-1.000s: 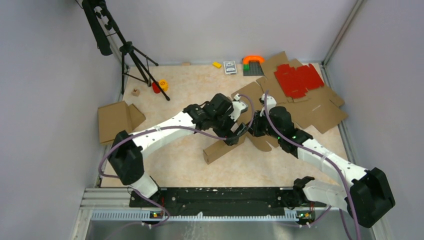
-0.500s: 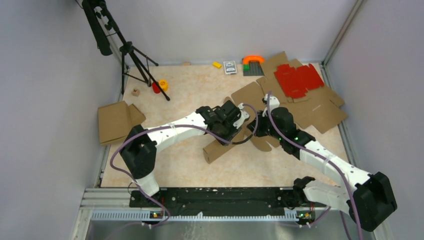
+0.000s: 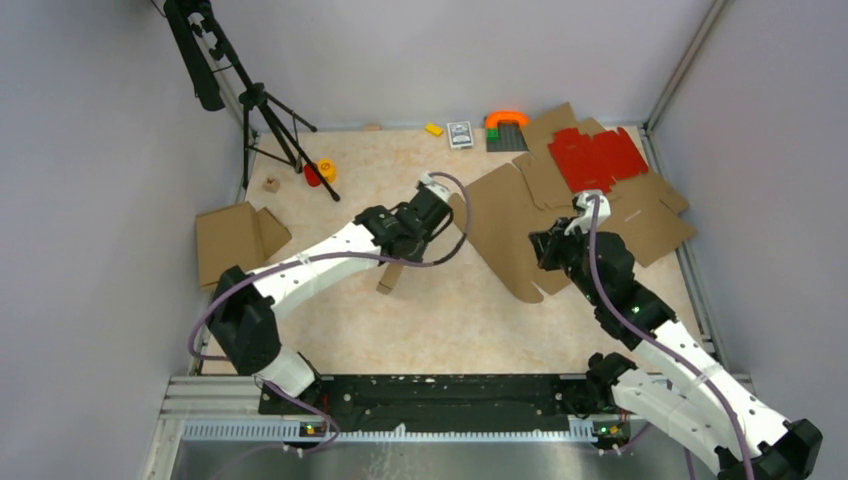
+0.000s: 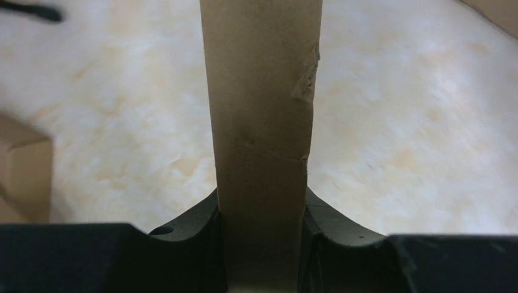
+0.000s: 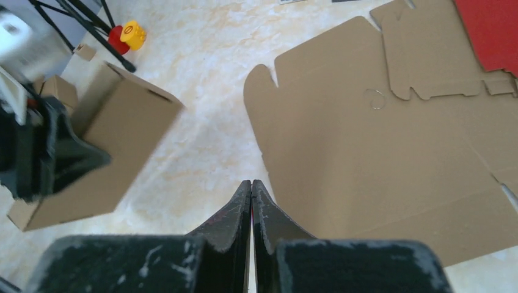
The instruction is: Fold the paper box
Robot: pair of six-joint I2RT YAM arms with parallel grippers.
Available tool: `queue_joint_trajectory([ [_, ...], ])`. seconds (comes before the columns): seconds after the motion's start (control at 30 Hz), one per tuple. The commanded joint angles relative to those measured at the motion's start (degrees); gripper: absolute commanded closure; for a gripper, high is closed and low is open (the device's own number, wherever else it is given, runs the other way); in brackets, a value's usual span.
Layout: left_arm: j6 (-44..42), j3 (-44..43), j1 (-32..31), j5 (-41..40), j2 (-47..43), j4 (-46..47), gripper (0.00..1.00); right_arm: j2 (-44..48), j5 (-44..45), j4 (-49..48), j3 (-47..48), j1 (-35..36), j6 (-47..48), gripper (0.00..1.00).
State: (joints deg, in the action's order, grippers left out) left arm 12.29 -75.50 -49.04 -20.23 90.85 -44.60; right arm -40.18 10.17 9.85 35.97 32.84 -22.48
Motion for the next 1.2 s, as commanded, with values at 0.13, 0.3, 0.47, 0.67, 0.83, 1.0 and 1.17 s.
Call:
queue_joint_trajectory([
  [0.13,37.7,-2.3,7.6,-41.2,-0.1,-19.5,0.96,2.3,0.1,2.7,-0.9,-0.1,1.8,1.0],
  [0.3,34.6,-5.6,15.8,-58.1,5.6,-29.6,1.0,1.5,-5.4,3.0,0.2,-0.1,0.7,1.0],
  [0.47,44.2,-15.7,28.6,-66.0,17.1,-46.4,1.0,1.1,-12.1,7.4,3.0,-0.1,0.8,1.0],
  [0.67,41.1,-22.0,35.5,-68.2,24.2,-46.3,0.94,1.3,-15.5,10.6,4.6,-0.1,0.7,1.0],
  [0.83,37.2,-20.4,41.9,-76.5,29.1,-46.3,0.88,-1.4,-17.3,10.4,6.0,-0.1,0.0,1.0],
  [1.0,37.2,-19.1,47.2,-78.1,32.1,-46.3,0.84,-3.0,-15.4,11.3,6.8,0.0,0.0,1.0],
  [1.17,39.1,-19.1,52.2,-78.8,34.1,-46.3,0.66,-3.7,-13.5,12.3,8.1,-0.1,0.5,1.0],
])
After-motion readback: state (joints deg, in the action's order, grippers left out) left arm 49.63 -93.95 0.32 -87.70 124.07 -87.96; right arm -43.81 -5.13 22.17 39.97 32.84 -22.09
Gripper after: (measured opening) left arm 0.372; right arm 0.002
